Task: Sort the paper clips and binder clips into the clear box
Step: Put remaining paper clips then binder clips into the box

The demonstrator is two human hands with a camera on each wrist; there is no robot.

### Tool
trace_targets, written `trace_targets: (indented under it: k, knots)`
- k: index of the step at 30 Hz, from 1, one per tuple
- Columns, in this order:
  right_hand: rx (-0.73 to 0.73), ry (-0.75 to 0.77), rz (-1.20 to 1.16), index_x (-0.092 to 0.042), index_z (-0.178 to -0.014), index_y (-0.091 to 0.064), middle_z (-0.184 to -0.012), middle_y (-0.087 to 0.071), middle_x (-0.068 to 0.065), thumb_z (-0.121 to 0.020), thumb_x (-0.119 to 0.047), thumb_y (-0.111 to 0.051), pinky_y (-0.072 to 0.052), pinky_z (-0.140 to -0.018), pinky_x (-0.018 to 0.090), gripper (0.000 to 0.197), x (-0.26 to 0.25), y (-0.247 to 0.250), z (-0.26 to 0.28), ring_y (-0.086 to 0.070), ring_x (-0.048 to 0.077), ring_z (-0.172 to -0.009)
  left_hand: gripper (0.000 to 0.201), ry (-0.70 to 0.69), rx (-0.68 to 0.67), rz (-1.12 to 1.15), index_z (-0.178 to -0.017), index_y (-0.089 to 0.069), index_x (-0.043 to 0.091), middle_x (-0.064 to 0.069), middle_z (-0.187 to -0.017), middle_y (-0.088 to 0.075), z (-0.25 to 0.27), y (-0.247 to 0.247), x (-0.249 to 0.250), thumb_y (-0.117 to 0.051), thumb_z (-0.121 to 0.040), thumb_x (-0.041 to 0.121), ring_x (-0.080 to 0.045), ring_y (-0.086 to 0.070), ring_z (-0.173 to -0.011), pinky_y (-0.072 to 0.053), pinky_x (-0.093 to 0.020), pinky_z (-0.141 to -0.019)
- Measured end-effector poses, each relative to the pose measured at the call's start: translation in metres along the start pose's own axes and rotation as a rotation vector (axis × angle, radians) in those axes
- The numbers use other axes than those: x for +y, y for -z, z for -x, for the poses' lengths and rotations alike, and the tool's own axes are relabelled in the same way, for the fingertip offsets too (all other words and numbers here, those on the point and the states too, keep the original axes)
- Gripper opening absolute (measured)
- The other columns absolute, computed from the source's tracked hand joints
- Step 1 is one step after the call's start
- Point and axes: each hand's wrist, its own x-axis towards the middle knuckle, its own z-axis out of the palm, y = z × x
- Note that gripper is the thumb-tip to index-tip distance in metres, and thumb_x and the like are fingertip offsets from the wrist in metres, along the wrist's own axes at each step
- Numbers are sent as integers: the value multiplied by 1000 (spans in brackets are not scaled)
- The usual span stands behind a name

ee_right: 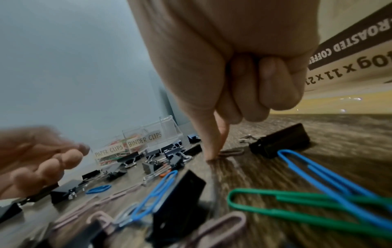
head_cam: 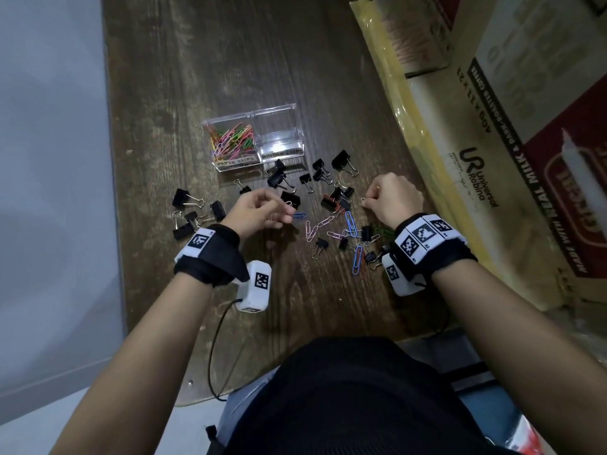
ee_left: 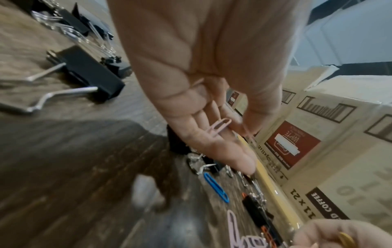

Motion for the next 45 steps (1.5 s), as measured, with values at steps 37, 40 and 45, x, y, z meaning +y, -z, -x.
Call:
trace_targets:
  k: [37, 40, 45]
  knots:
    - [-211, 383, -88, -24, -100, -63, -69, -52, -9, -84, -21, -66, -39, -66, 28, 17, -19, 0, 0, -45, 9, -60, 9, -202, 7, -741, -84, -55, 18, 1, -85, -59, -12, -36, -7, -58, -84, 26, -17, -57, -84, -47, -31, -77]
    - [-180, 513, 155, -29, -118, -61, -87, -63, -4, -88, -22, -62, -45, -81, 34, 31, -28, 0, 0, -58, 21, -88, 23, -294, -14, -1073, -92, -58, 17, -1, -95, -63, -12, -37, -10, -63, -82, 37, -20, -59, -90, -52, -39, -80]
    - [-224, 497, 198, -20, -113, -58, -96, -59, 0, -86, -26, -64, -42, -81, 34, 28, -35, -2, -9, -56, 19, -92, 26, -337, 13, -1086, -93, -55, 20, 0, -96, -61, -8, -32, -19, -63, -80, 41, -19, -57, -90, -50, -38, -76]
